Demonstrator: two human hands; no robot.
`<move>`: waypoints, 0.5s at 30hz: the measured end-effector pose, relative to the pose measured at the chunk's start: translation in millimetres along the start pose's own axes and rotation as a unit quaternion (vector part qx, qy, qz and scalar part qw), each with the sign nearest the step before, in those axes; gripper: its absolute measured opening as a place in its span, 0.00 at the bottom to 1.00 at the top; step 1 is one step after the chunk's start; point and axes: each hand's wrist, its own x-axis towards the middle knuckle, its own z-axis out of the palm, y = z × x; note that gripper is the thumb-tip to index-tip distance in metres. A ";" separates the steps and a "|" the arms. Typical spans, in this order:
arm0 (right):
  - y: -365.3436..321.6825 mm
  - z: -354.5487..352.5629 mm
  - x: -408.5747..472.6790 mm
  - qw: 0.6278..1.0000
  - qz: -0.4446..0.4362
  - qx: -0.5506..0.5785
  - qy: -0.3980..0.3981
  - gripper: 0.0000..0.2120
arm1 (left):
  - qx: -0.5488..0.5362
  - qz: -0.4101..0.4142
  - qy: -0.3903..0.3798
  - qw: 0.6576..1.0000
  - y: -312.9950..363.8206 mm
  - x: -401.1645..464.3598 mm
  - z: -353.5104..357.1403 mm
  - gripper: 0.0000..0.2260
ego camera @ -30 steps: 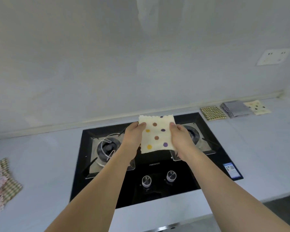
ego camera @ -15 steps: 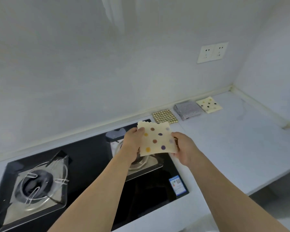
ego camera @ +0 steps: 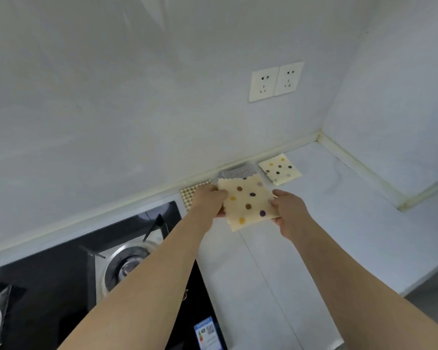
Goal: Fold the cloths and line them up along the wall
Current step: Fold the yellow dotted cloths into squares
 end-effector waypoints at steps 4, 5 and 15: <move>-46.4 -25.6 82.3 0.999 -0.032 -0.020 0.003 0.17 | 0.020 0.015 0.007 1.000 31.4 57.4 62.8 0.05; -56.7 -31.1 105.6 1.000 -0.023 -0.012 0.011 0.17 | 0.023 0.014 0.010 1.000 38.4 72.5 79.0 0.05; -103.7 -62.8 253.4 0.989 -0.046 -0.128 0.054 0.22 | 0.048 -0.028 0.010 0.998 68.0 190.4 189.8 0.08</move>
